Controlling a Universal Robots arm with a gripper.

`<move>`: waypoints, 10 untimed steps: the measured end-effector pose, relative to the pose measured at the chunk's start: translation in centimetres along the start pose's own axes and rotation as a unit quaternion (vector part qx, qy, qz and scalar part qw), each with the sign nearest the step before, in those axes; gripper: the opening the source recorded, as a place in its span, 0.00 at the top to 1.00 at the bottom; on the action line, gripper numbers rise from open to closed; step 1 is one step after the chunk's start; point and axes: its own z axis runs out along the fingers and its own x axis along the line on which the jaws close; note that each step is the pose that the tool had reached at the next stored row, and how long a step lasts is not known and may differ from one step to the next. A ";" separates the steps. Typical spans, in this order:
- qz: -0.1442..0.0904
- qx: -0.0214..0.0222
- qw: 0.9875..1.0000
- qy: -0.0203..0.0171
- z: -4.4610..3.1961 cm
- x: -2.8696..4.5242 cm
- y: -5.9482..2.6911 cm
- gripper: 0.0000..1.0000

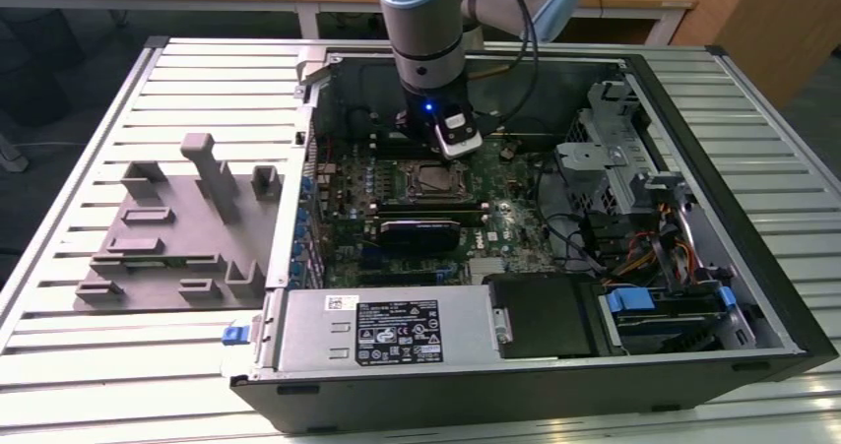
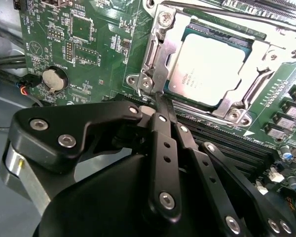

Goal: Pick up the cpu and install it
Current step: 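Install the first cpu locking lever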

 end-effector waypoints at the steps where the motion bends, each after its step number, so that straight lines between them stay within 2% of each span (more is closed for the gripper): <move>1: 0.000 0.000 1.000 0.000 0.01 0.00 0.00 0.89; 6: 0.000 -0.001 1.000 0.000 -0.04 -0.03 0.03 0.89; 10: 0.000 -0.001 1.000 0.000 -0.84 -0.16 0.19 0.89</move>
